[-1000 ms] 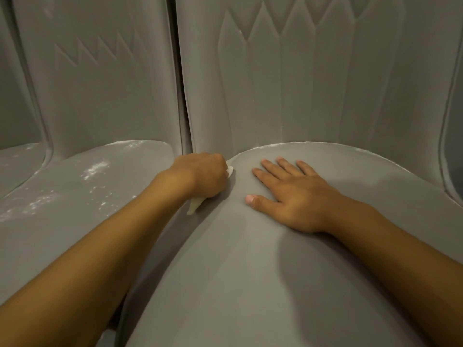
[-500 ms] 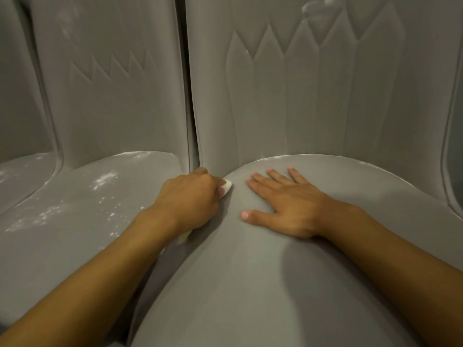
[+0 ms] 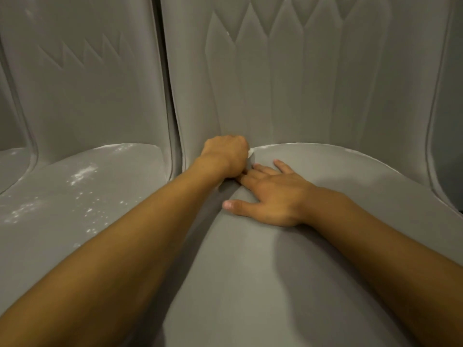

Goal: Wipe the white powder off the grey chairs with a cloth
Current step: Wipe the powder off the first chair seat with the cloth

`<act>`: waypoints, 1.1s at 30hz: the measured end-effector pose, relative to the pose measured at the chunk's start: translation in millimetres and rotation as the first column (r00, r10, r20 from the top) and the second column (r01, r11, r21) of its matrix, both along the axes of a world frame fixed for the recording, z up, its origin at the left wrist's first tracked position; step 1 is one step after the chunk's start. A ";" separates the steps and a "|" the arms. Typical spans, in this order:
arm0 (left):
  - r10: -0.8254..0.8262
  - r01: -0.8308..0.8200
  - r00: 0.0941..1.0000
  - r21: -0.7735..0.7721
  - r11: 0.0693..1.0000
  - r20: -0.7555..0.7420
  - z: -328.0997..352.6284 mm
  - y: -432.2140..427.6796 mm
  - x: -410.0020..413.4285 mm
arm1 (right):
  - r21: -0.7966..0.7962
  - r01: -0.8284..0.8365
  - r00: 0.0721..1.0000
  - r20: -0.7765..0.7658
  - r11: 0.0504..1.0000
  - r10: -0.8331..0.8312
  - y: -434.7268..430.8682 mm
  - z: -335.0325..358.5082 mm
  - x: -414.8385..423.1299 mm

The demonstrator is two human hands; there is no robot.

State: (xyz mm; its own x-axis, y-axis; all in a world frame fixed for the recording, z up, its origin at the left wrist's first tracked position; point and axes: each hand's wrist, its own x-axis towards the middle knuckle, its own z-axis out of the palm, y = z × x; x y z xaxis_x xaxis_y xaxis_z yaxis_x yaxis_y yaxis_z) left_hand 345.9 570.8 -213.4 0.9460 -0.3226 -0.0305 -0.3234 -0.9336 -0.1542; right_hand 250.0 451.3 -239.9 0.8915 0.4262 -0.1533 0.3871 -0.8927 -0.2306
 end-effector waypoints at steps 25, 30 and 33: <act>-0.112 0.124 0.990 0.135 0.983 -0.091 14.9 39.4 -6.5 | 0.030 -0.030 0.998 0.054 0.999 0.029 -5.1 -4.4 -4.7; -0.177 0.178 0.984 0.040 0.983 -0.013 14.1 51.7 -13.7 | 0.023 -0.024 0.999 0.047 0.999 0.023 -4.5 -4.2 -4.7; -0.247 0.243 0.962 0.053 0.969 0.116 17.4 26.1 -8.7 | 0.027 -0.029 0.998 0.056 0.999 0.027 -2.8 -3.9 -4.0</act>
